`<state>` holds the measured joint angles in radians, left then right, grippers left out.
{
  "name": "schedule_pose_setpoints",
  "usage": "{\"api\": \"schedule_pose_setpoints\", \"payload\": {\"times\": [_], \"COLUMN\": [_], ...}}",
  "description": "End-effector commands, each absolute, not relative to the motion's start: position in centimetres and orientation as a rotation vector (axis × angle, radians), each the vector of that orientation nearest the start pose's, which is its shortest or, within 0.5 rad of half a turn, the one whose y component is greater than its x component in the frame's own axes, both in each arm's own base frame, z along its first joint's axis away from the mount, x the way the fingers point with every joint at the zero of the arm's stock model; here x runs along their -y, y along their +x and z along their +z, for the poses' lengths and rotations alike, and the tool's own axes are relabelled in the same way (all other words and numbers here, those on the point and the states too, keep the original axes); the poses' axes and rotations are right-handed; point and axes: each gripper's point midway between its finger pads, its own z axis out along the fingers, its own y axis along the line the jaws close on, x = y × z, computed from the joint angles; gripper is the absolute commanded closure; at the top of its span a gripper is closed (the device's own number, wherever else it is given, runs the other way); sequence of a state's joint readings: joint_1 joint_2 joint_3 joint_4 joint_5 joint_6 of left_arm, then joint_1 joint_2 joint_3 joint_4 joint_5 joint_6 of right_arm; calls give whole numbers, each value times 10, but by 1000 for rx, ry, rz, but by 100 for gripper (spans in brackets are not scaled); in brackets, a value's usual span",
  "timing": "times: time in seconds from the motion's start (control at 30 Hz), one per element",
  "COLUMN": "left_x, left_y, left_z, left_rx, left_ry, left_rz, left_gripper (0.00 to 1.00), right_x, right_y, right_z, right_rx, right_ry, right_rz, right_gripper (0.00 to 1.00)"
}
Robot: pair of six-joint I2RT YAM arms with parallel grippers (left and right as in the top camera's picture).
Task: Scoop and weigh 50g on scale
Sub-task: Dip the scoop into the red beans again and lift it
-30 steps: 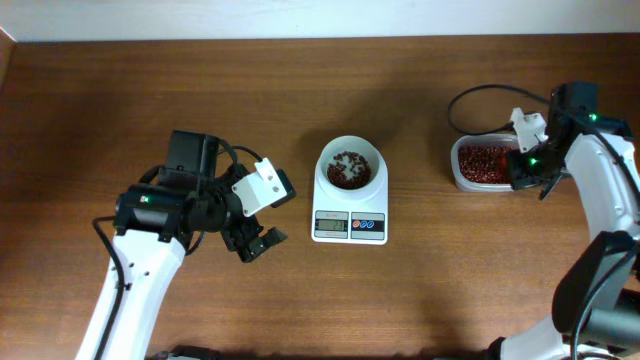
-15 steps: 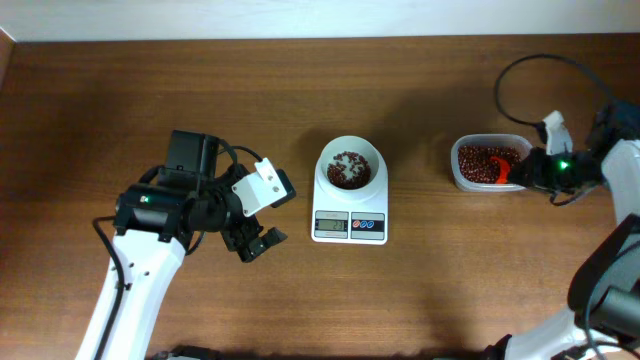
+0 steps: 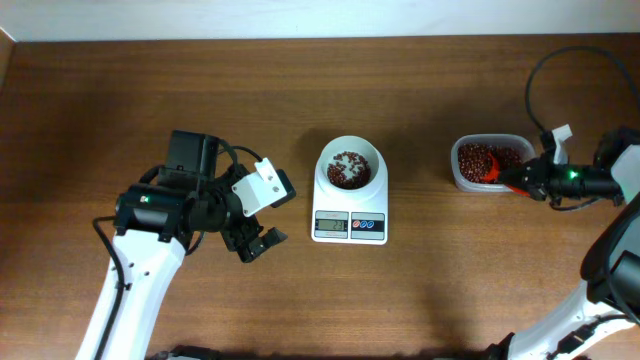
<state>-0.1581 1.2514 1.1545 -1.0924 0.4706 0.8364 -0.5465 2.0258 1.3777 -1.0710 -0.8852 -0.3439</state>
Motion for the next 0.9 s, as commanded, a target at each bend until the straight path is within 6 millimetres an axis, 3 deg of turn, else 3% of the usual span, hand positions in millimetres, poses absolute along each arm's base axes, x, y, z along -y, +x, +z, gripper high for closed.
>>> {"api": "schedule_pose_setpoints", "payload": {"times": [0.0,0.13,0.3,0.87], "left_x": [121,121,121,121], "left_y": [254,254,254,254], "left_z": [188,188,188,188], "left_rx": [-2238,-2238,-2238,-2238], "left_ry": [1336,1336,1337,1336], "left_rz": [-432,-432,-432,-432], "left_gripper": [1,1,1,1], "right_x": [78,94,108,99], "right_y": [350,347,344,343], "right_z": [66,79,96,112], "right_rx": [-2587,-2464,-2321,-2242], "right_ry": [451,555,534,499], "right_rz": [1248,1334,1388,1464], "right_gripper": [96,96,96,96]}}
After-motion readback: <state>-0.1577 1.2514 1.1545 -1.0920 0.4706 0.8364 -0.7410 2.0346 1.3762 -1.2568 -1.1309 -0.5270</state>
